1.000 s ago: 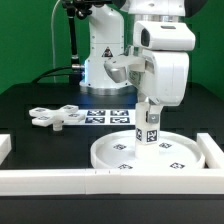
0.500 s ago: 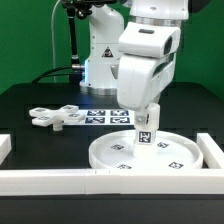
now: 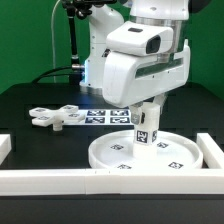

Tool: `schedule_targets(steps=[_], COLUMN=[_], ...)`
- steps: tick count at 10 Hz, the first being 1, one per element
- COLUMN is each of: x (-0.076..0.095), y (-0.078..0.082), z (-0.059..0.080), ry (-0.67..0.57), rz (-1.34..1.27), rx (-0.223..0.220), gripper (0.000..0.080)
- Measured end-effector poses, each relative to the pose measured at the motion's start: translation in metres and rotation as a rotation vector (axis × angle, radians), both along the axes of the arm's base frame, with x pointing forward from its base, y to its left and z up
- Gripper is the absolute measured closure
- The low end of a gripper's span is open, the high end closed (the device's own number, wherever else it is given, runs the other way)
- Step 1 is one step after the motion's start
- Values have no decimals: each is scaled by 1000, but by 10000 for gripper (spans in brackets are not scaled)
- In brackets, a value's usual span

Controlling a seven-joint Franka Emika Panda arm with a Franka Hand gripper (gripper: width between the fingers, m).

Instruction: Assemble round table

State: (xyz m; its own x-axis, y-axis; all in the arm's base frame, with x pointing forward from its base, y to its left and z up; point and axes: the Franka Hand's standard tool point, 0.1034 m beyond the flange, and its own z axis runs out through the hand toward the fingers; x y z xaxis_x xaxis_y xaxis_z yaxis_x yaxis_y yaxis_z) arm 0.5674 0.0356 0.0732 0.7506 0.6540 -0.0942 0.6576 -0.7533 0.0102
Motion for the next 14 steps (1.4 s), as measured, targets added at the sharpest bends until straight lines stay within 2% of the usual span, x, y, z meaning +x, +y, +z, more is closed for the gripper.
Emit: schedule_targets(steps=[4,11,14], x=[-3,-3,-14], y=[1,3,1], z=[-2,-1,-2], ry=[-7,-19,-22], rz=[-504,-979,-1359], rx=[39,23,69], gripper=[390,390,390])
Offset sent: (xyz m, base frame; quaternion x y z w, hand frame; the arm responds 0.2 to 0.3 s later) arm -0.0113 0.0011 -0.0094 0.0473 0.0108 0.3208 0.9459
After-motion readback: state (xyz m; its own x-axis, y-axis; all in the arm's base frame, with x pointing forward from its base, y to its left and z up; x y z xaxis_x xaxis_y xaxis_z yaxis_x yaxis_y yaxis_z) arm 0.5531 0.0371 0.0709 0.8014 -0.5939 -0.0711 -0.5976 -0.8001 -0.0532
